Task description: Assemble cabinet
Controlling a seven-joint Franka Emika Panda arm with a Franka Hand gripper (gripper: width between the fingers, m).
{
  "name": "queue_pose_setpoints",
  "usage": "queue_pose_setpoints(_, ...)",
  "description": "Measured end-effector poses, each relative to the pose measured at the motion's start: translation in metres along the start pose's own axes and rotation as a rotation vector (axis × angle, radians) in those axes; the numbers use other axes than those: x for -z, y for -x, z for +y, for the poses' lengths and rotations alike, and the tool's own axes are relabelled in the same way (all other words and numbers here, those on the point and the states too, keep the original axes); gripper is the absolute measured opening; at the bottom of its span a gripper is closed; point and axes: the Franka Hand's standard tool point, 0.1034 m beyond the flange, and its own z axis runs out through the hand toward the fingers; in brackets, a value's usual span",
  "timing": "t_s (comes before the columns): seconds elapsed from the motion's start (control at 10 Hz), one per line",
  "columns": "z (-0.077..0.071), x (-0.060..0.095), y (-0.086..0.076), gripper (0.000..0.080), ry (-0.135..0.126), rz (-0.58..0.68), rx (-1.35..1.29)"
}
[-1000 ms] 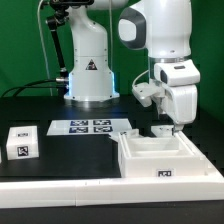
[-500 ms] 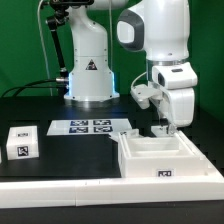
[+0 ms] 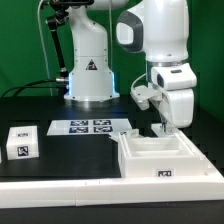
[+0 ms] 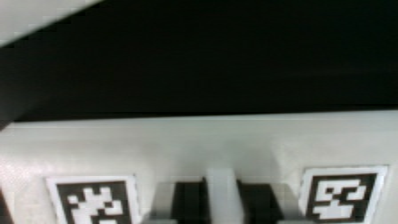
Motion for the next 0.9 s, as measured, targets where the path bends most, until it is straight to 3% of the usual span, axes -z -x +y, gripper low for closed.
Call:
queue_pose_setpoints(0.3, 0.0, 0.001, 0.0, 0.0069, 0.001, 0.0, -0.001)
queue_pose_setpoints(0.4, 0.001, 0.01, 0.004, 0.0069, -0.006, -0.019, -0.037)
queue_pose_setpoints(0.6, 0.008, 0.032, 0.012, 0.007, 0.015, -0.045, -0.041)
queue_pose_setpoints(0.9, 0.021, 0.046, 0.037, 0.007, 0.025, -0.059, -0.087)
